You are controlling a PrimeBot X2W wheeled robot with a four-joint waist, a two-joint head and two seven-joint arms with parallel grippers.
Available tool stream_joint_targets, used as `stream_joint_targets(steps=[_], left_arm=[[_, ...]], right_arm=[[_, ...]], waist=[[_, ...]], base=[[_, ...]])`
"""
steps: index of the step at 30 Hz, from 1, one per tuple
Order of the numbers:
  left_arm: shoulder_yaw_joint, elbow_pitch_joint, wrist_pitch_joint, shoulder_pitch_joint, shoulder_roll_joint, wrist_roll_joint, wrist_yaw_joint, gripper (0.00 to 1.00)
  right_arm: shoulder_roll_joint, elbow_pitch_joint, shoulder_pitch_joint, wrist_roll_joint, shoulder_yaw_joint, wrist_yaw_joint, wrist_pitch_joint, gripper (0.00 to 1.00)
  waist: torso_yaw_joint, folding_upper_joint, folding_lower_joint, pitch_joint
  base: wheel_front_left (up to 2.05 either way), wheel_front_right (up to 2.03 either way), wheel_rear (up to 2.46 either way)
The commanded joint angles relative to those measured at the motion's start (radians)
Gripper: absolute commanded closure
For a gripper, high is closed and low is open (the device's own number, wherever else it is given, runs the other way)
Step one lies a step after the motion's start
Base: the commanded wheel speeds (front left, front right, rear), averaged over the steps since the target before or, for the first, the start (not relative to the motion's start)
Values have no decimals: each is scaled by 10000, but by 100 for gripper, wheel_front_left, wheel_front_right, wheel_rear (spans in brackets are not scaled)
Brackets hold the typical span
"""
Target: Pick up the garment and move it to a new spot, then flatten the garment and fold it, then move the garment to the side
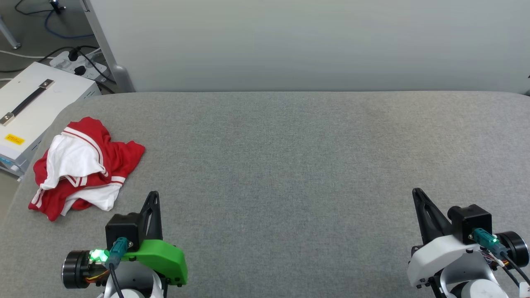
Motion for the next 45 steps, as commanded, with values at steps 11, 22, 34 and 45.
stream_joint_targets(steps=[11,22,34,45], left_arm=[[-1,7,-7,-180,-51,97,43,100],[-1,7,-7,-180,-51,97,43,100],[-3,0,-5,7,2,-7,-1,0],[-39,124,-174,-8,-2,-109,24,0]], right_arm=[[-8,-37,-126,-97,-18,-9,26,100],[-8,-37,-126,-97,-18,-9,26,100],[2,3,1,11,-1,0,-7,0],[3,60,-34,122,-119,-1,-173,0]], waist=[[0,107,0,0],[0,107,0,0],[0,0,0,1],[-3,7,0,15]], base=[[0,0,0],[0,0,0],[0,0,0],[0,0,0]])
